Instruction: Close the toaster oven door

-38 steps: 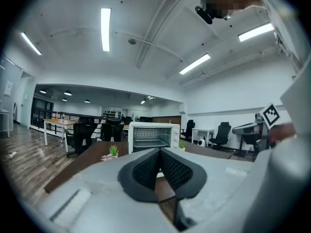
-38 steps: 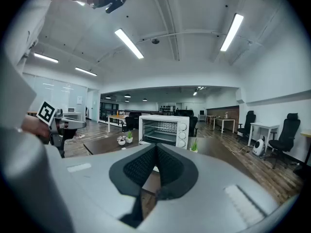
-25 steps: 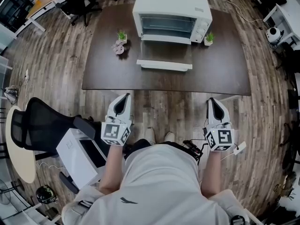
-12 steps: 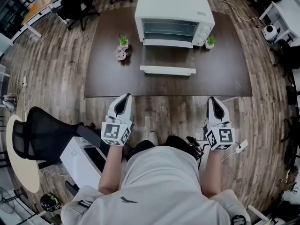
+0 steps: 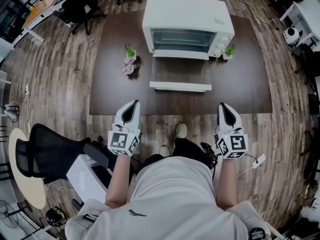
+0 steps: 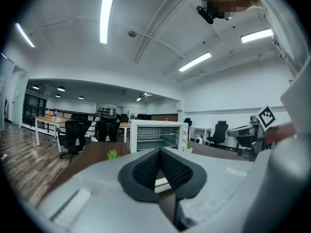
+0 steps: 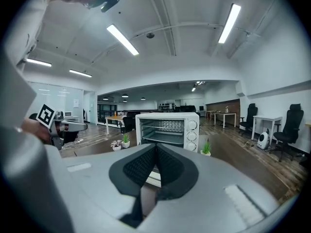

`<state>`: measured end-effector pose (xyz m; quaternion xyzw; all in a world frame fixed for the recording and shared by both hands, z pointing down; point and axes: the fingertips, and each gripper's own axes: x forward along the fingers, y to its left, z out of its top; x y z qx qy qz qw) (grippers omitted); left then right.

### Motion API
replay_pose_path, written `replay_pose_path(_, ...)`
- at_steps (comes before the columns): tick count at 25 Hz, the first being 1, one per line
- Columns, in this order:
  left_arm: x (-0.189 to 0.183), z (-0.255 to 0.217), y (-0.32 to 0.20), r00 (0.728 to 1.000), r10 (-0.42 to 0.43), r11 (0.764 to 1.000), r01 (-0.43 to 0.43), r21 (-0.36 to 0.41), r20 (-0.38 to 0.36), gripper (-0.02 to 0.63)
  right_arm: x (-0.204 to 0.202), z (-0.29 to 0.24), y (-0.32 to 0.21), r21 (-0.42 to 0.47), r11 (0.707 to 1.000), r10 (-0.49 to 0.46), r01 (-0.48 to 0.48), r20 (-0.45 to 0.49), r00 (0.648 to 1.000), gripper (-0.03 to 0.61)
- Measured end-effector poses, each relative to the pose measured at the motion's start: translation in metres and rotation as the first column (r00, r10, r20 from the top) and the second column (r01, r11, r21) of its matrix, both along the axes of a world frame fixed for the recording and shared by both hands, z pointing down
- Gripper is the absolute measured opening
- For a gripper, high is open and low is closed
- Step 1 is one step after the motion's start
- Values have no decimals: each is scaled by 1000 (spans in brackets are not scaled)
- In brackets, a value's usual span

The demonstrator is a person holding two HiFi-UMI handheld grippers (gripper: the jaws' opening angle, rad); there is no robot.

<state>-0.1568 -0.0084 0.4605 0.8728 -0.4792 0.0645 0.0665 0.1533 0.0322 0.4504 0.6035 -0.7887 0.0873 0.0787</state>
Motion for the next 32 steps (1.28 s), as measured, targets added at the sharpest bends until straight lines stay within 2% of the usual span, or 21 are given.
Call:
replay_pose_path(8,30,-9,-72,997,-72,997,72,18,1,5,30,5,-93,4,996,-88,88,-75,993,4)
replay_pose_path(12,40,-8,-96,996,-88,996,88,10,-2,5,36,3,-124,4,993,-114,114,-80,990,3)
replay_pose_path(23,38,2,-147,999,-51,999,51,-16,13,5,40,15,-160,-30,997,-71,69,-89,994,5)
replay_pose_path(32,25,13,-158,999,-42,999,42,-27,9,5,45,44,-162,-74,997,-36,27,-136,990,29)
